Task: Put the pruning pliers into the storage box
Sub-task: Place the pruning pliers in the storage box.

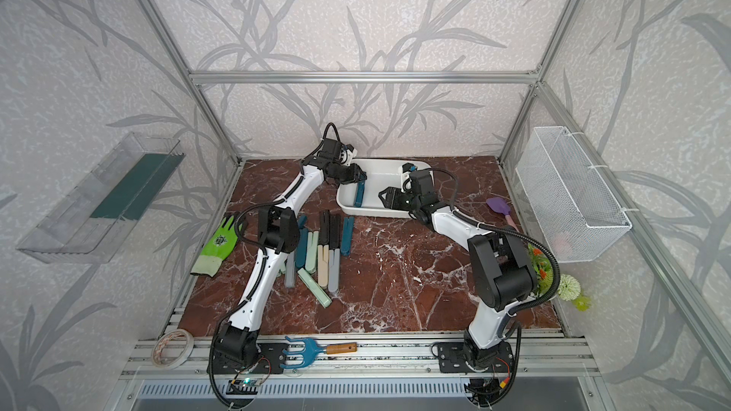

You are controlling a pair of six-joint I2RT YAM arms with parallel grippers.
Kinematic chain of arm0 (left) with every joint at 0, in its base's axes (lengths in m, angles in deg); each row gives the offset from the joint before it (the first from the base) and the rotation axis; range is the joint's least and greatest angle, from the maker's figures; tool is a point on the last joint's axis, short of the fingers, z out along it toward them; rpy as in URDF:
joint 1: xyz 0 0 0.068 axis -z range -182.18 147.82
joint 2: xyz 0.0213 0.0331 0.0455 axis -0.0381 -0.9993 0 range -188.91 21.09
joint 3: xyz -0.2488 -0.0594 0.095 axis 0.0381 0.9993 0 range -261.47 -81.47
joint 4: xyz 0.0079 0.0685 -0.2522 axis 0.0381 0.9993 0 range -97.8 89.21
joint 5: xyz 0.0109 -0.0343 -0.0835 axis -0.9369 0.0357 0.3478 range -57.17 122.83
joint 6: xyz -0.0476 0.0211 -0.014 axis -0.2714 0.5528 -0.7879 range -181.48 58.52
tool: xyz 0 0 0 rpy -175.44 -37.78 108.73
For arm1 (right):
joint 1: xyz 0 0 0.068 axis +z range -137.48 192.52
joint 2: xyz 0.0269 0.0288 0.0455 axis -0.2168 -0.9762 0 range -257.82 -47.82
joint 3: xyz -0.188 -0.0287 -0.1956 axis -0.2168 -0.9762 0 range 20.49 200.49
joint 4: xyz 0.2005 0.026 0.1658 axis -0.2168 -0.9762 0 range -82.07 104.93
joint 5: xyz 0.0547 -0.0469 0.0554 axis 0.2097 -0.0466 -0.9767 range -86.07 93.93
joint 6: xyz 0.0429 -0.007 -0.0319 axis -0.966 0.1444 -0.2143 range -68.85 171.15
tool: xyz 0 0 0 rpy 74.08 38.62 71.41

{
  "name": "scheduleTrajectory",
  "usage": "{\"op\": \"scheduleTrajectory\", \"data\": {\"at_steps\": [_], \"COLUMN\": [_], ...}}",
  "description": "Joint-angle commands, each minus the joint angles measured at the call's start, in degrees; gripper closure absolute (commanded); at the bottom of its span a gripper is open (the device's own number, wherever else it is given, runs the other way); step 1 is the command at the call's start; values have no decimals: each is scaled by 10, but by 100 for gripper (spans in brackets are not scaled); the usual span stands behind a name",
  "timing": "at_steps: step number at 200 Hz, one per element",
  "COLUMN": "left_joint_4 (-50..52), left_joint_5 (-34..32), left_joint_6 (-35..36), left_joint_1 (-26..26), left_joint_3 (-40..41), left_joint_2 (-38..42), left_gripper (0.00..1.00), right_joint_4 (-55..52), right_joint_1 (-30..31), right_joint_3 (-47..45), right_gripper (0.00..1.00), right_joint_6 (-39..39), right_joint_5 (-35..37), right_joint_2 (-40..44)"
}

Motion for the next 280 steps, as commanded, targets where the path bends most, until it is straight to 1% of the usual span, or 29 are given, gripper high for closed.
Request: {"op": "scheduleTrajectory", "data": {"at_steps": [1,8,19,29,37,40,44,74,93,104,112,166,175,184,188,215,251,266,280], "left_joint_4": [30,31,33,33,33,33,33,26,20,16,14,-3,-6,-8,-9,-9,-4,4,9], "left_joint_5": [-13,-16,-21,-21,-20,-19,-19,-10,-7,1,7,44,49,50,50,50,37,37,35], "left_joint_6": [9,10,12,12,11,11,11,5,1,-2,-6,-22,-23,-25,-25,-25,-20,-16,-9], "left_joint_1": [8,8,8,8,7,7,7,8,8,8,8,8,8,8,8,7,5,3,4], "left_joint_3": [7,5,4,3,4,4,3,3,2,2,3,14,14,14,14,14,14,12,12], "left_joint_2": [3,6,9,10,11,11,11,18,24,25,24,24,26,29,31,43,53,62,81], "left_gripper": [50,49,42,40,35,31,30,27,27,29,32,74,82,93,100,100,84,79,74], "right_joint_4": [-11,-11,-11,-11,-11,-11,-12,-20,-27,-25,-26,-20,-19,-19,-18,-16,-57,-97,-160], "right_joint_1": [2,2,2,2,2,2,2,2,2,2,2,2,2,2,2,2,-7,-15,-17], "right_joint_3": [9,8,8,6,6,6,6,7,10,9,11,8,6,5,4,4,20,41,84], "right_gripper": [41,41,41,41,41,41,41,41,41,41,41,42,42,42,42,42,42,42,41], "right_joint_6": [13,13,13,12,14,14,14,21,25,26,26,29,30,29,30,31,59,76,118], "right_joint_5": [9,10,10,10,11,11,11,16,19,20,20,23,25,28,28,30,59,73,93], "right_joint_2": [3,3,3,5,4,4,6,10,7,4,0,-11,-10,-10,-9,-8,1,1,-11]}}
